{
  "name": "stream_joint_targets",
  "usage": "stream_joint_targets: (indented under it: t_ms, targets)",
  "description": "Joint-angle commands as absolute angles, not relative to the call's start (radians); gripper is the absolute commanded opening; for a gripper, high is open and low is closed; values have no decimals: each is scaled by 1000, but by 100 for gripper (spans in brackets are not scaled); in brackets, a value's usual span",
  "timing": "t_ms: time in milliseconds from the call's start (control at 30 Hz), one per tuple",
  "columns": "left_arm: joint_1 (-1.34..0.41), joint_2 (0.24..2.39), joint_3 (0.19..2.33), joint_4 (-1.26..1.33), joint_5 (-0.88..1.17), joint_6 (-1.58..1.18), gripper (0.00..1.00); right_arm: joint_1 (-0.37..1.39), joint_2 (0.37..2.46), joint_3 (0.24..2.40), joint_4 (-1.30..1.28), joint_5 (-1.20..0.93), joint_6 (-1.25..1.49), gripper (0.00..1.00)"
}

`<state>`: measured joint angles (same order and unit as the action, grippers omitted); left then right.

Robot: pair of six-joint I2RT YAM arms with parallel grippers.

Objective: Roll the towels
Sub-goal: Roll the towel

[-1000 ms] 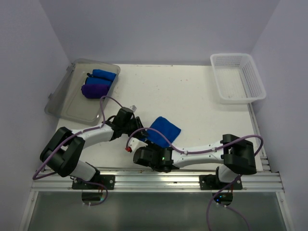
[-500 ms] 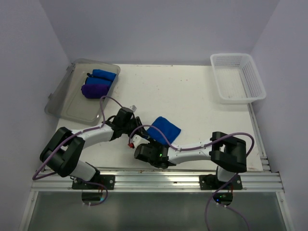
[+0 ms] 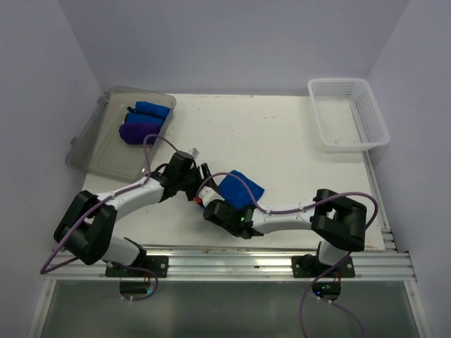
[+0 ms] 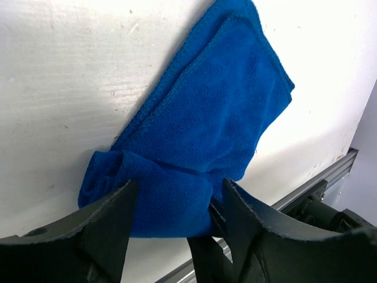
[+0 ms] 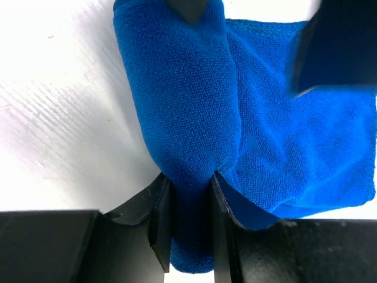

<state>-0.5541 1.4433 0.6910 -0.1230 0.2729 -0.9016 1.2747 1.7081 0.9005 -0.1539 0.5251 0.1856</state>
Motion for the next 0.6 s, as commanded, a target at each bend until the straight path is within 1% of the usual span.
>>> stream_joint_targets:
  t_ms: [0,33,67,167,233,267,333,567]
  targets:
    - [-509,1364,749,-267,204,-838,69,1250,1683,854,-127,348,245,17]
    - [-499,1349,756,-281,193,-835,72,1247,1671,850,-123,310,248,16]
    - [-477,1320,765,-319,187,-831,80,1244,1663,850,-123,293,256,15]
    - [-443,1264,767,-376,161,-834,87,1215,1637,844,-117,201,290,15]
    - [-442,1235,749,-382,163,-844,88,1183,1618,827,-95,140,331,14]
    - [-440,1211,721,-379,166,-851,88,1171,1614,819,-86,80,347,14]
    - [-440,1187,666,-367,182,-882,88,1137,1603,802,-63,32,388,14]
    - [-443,1114,509,-241,250,-972,88,1059,1594,756,-6,-147,474,14]
